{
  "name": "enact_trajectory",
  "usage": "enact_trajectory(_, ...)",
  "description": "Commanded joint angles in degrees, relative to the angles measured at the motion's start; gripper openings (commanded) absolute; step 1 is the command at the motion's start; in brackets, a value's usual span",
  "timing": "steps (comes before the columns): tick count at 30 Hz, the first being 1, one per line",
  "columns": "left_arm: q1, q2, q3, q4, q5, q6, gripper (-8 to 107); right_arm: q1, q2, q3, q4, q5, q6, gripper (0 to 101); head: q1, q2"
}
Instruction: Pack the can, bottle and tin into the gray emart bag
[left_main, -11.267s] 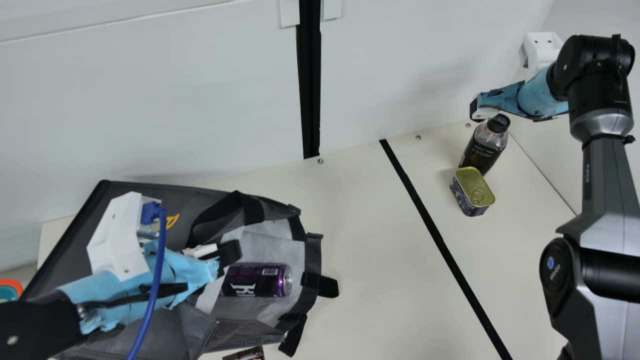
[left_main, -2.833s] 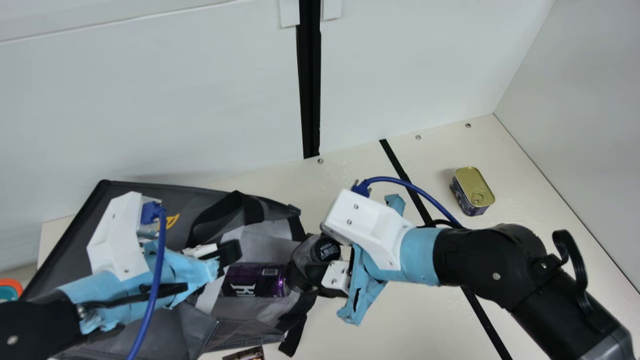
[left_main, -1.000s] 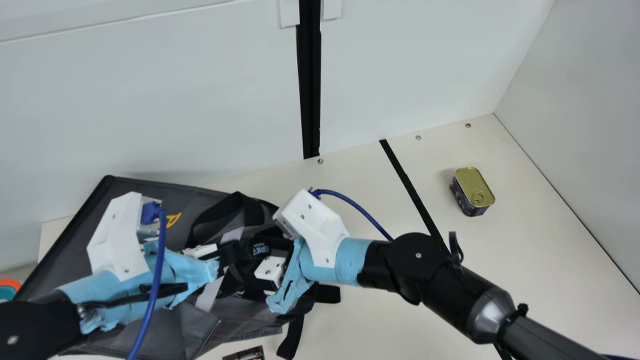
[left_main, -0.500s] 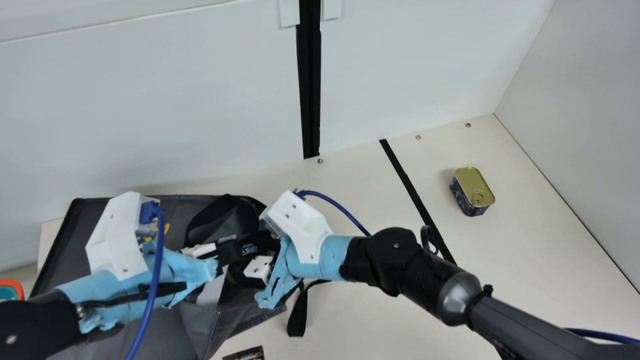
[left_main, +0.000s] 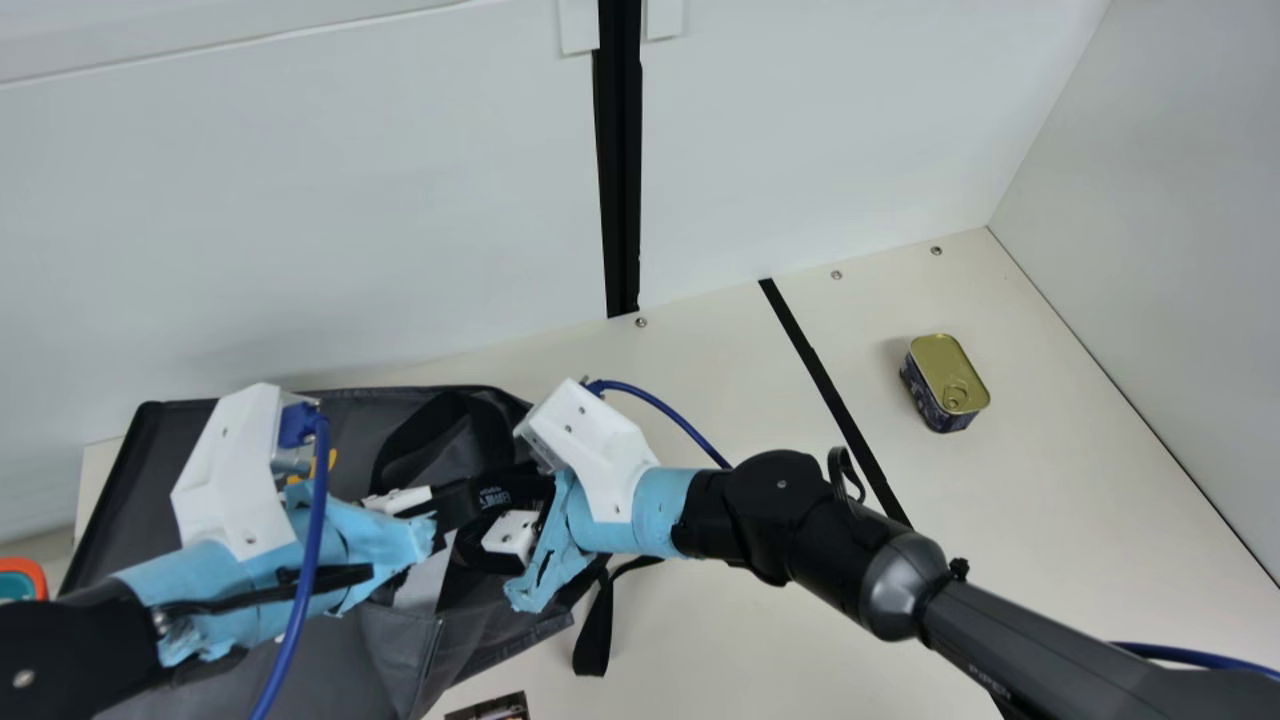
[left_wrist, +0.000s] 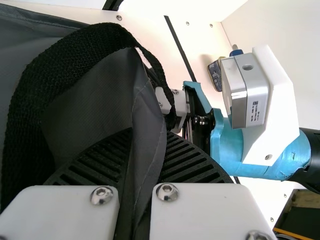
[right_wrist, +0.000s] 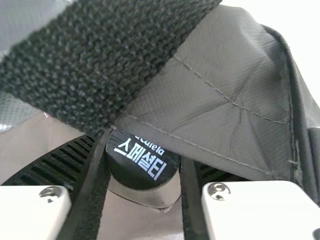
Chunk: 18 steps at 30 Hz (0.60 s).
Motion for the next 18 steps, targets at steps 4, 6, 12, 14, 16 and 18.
enact_trajectory(4, 0.0, 0.0, 0.0, 0.0, 0.0, 0.0, 10, -0.2, 0.0, 0.0, -0.9, -0.2, 0.6, 63, -1.3, 0.0)
enact_trajectory(6, 0.0, 0.0, 0.0, 0.0, 0.0, 0.0, 10, -0.2, -0.1, 0.0, -1.2, -0.2, 0.9, 70, -1.3, 0.0)
enact_trajectory(12, 0.0, 0.0, 0.0, 0.0, 0.0, 0.0, 10, -0.3, -0.4, -0.2, -2.6, -0.1, 2.1, 90, -1.3, 0.0)
enact_trajectory(14, 0.0, 0.0, 0.0, 0.0, 0.0, 0.0, 10, -0.4, -0.5, -0.2, -3.1, 0.1, 2.4, 91, -1.3, 0.0)
enact_trajectory(16, 0.0, 0.0, 0.0, 0.0, 0.0, 0.0, 10, -0.7, -0.7, -0.3, -3.6, 0.4, 2.6, 91, -1.3, 0.0)
enact_trajectory(18, 0.0, 0.0, 0.0, 0.0, 0.0, 0.0, 10, -1.0, -0.9, -0.2, -4.1, 0.7, 2.9, 91, -1.3, 0.0)
